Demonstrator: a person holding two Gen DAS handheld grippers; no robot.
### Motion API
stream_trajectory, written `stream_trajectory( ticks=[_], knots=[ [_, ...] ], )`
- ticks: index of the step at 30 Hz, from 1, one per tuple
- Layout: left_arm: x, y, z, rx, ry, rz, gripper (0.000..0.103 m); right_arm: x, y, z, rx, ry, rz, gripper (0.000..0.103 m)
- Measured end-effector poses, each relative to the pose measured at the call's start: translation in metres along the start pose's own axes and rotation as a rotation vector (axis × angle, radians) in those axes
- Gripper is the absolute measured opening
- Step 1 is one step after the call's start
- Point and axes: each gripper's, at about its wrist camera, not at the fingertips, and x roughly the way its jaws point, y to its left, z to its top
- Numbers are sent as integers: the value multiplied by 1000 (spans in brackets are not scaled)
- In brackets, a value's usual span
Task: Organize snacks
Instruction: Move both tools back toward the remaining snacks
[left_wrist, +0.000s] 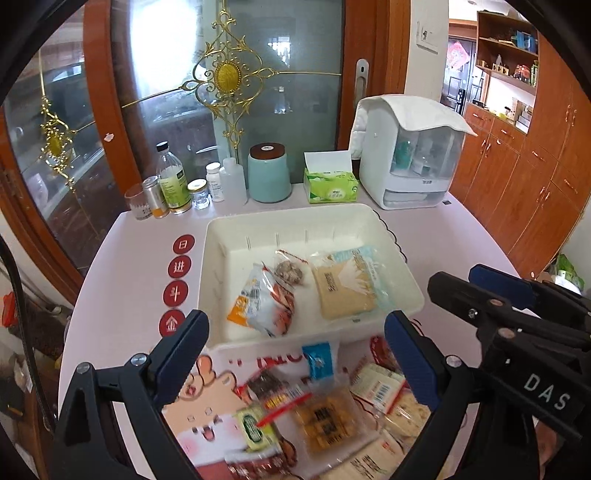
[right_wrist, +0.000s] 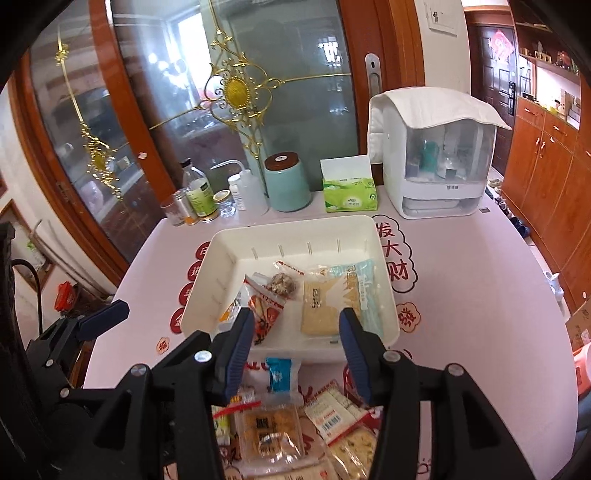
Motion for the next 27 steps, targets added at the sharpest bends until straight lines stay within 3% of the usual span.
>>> stream_trajectory(
  ticks=[11,23,27],
  knots=[
    [-25,-34,-62,-52,44,48,95,-45,-42,-57,-18,6,78,50],
    [-1,-33,-144,-103,176,82,96,-27,-72,-137,-120,137,101,50],
    [10,-25,-169,-116,234,127,95,-19,-79,-161,-141,176,142,50]
  ],
)
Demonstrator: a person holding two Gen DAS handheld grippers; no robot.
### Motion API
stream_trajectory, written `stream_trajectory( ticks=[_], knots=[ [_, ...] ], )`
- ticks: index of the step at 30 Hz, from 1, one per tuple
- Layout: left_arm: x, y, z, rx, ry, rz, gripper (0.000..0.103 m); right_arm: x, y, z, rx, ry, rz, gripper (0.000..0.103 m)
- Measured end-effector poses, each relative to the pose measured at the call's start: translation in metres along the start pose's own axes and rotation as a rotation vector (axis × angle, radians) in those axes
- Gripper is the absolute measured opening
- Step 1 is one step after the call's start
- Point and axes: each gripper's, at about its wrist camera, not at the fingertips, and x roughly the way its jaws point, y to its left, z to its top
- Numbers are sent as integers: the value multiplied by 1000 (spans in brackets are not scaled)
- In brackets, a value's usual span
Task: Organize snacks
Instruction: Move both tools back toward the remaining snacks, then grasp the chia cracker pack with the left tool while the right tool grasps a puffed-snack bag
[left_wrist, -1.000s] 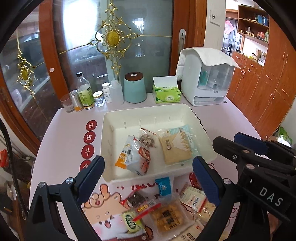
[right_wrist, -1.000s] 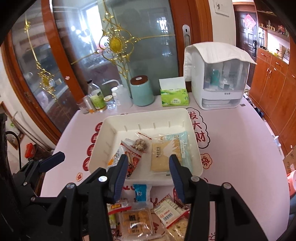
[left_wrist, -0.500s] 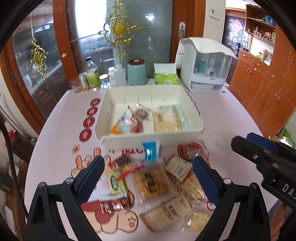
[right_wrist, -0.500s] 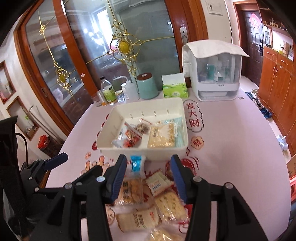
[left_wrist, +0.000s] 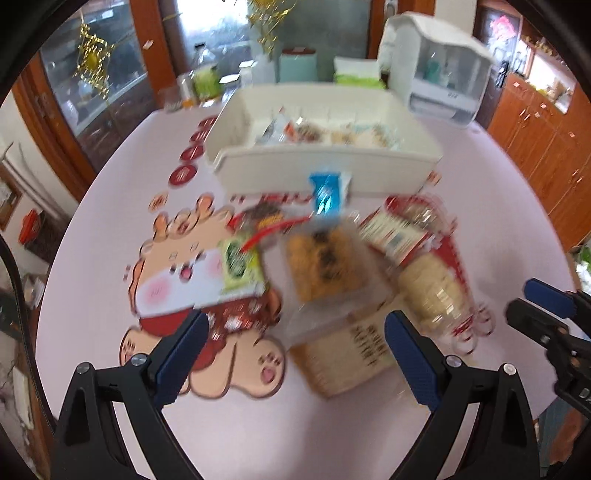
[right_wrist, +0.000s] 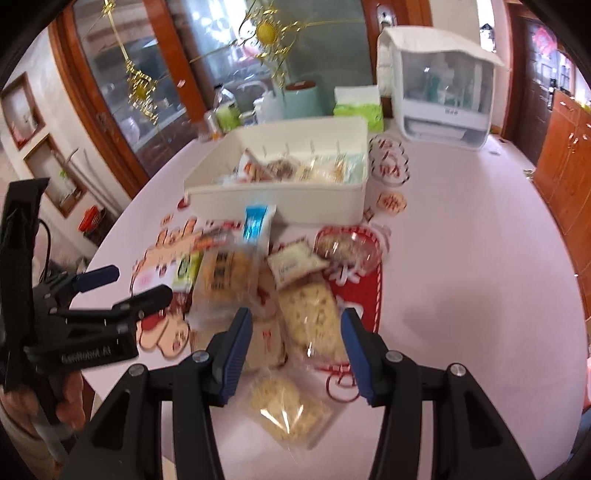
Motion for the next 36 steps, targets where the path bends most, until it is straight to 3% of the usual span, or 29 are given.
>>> stream_trajectory(
  ticks=[7,15,23,29,36],
  knots=[
    [24,7,-30,48,70,-53,95,22,-4,-38,-36,69,86,53],
    [44,-19,-35,308,47,-143,95,49,9,-59,-219,154,143,58],
    [74,-47,-34,496,116,-181,95,70,20,-73,-365,204,113,63],
    [92,-58,-30,539,157,-211,95,79,24,-87,-423,261,108,64],
    [107,-64,-24,500,206,-245,90,73,7,-85,-289,228,102,51]
  ],
)
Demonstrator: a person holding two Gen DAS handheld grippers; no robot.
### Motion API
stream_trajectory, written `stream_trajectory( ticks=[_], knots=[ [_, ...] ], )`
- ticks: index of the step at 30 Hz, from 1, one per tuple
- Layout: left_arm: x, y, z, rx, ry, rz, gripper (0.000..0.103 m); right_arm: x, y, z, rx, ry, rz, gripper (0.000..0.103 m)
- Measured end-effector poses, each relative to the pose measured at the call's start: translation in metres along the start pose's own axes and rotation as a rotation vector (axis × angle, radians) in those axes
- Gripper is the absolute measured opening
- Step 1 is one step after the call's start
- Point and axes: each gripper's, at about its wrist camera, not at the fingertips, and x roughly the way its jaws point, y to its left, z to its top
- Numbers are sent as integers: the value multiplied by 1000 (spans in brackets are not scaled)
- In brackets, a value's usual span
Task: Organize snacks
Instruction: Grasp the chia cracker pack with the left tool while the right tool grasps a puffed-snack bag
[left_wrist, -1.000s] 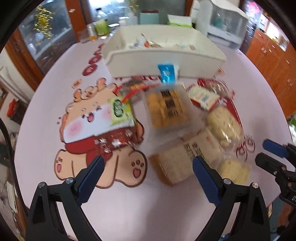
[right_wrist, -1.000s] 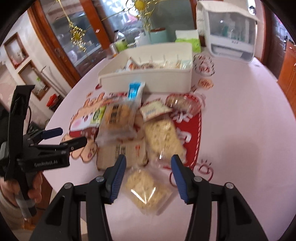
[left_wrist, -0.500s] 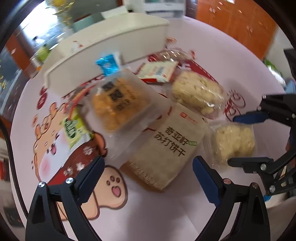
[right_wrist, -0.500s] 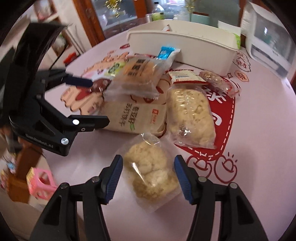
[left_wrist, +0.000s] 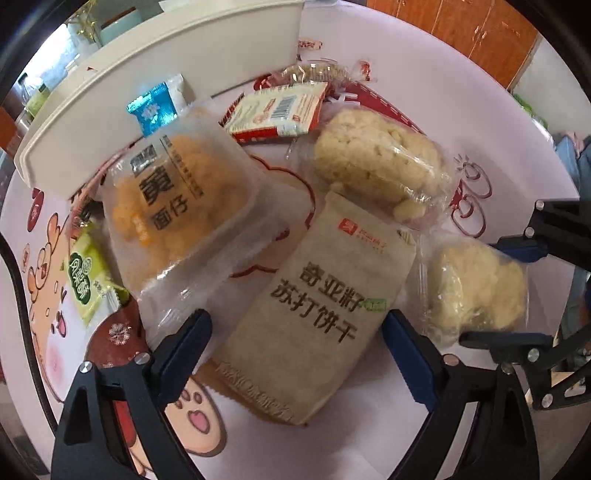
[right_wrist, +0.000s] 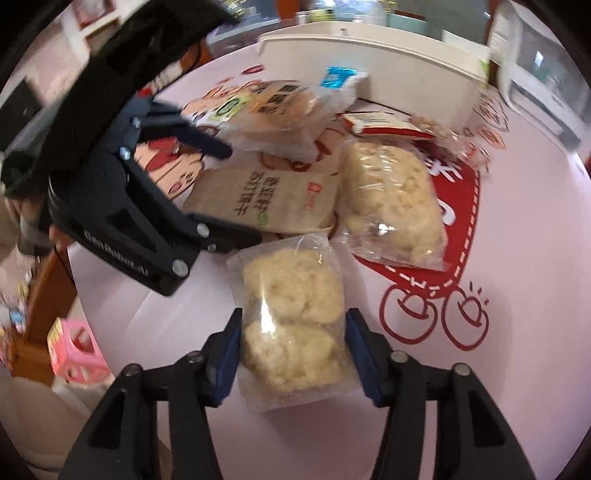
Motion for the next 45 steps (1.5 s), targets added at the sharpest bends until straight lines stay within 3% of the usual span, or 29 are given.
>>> stream_trajectory(
  ticks=[2,4,7,13,27,45],
  knots=[
    [0,-2,2,-6,-6,0,84,-2,-4,-2,41,-12,-9,51],
    [-3,-5,4,-11,-20,4,66,-2,-5,-3,58,-14,-20,51],
    [-4,-10,6,-37,-19,13,57,-3,-2,-3,83,-12,-38,50],
    [-9,-17,-5,-105,-19,13,55,-1,1,1,119,-8,-59,49],
    [-55,-9,-76,-259,-53,63,55,-10,32,8,75,-34,-76,48],
    [-157,49,-23,-282,-219,210,55,-84,46,84,46,-253,-85,48]
  ],
)
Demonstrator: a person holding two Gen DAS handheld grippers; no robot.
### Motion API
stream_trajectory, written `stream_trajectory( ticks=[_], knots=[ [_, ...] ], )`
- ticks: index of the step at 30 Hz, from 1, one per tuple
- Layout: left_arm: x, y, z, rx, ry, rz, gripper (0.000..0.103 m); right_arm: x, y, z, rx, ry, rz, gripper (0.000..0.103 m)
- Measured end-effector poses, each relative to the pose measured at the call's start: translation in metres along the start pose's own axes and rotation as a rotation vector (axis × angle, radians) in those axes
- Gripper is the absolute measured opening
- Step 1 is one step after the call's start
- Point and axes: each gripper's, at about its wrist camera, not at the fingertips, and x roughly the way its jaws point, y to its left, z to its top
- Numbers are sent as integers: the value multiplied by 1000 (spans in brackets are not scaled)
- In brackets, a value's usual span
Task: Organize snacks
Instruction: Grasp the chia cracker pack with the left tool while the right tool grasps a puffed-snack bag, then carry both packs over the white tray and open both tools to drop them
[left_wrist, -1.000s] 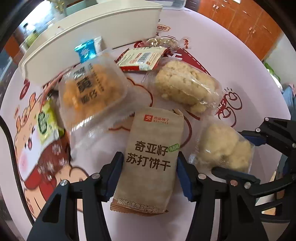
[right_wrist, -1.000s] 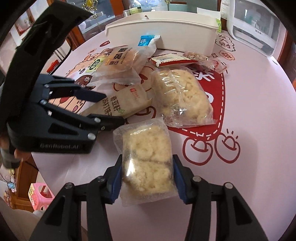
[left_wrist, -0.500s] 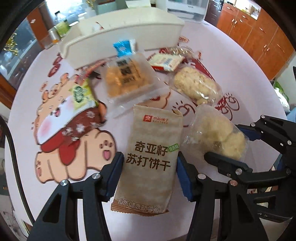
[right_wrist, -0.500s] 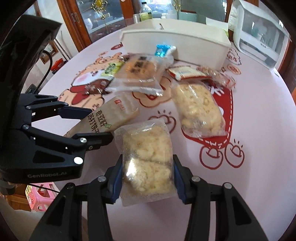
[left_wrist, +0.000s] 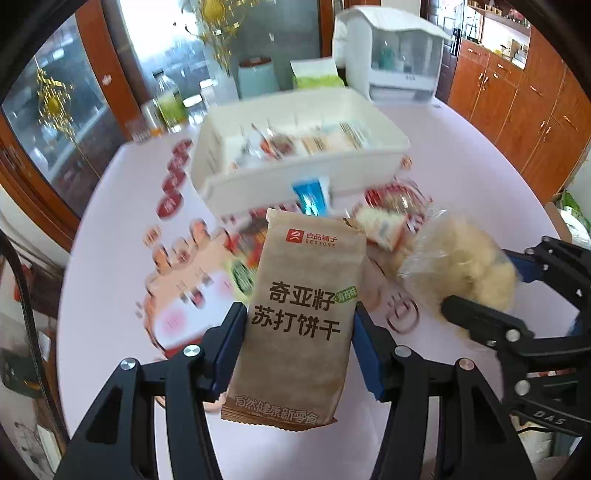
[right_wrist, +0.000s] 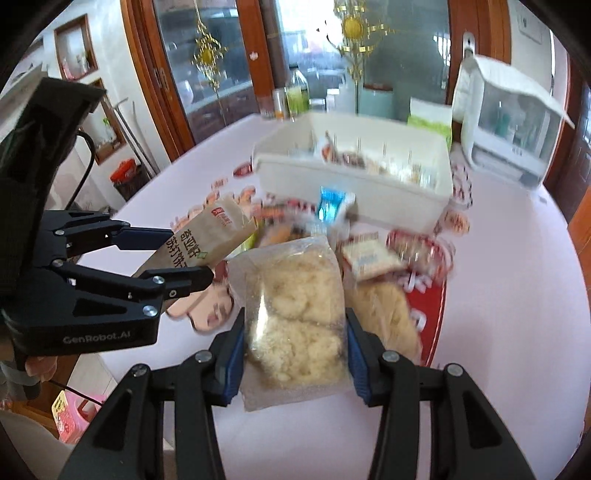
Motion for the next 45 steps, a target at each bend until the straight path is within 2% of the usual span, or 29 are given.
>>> stream_trajectory(
  ticks=[8,9,18,19,23,25,27,30,32,33,34,36,39,45],
  knots=[
    [-28,30,69,72,-135,82,55,-24,-6,61,-20,-119,-67,48],
    [-31,34,80,79,-155,88,55,-27,-8,69,-26,-156,-91,48],
    [-50,58,180,119,-294,136,52,-41,-26,173,-40,-268,-219,48],
    [-50,59,188,117,-300,131,44,-40,-28,184,-35,-278,-230,48],
    [-34,72,226,80,-302,106,36,-26,-44,227,3,-297,-249,48],
    [-17,76,241,63,-291,84,20,-15,-51,239,18,-289,-257,48],
    [9,80,255,40,-259,61,19,4,-61,250,42,-267,-274,48],
    [54,86,268,-1,-193,65,19,42,-77,263,81,-203,-293,48],
    [75,90,269,-19,-160,75,31,72,-90,267,118,-132,-279,48],
    [86,92,271,-26,-146,71,47,80,-93,265,129,-112,-274,49],
    [92,93,270,-28,-141,69,70,94,-99,264,148,-80,-269,49],
    [99,93,268,-31,-149,86,90,110,-104,260,166,-41,-275,49],
    [109,92,263,-12,-140,86,95,128,-111,253,201,12,-267,55],
    [125,91,252,-18,-93,75,95,145,-119,243,251,72,-272,59]
  ],
)
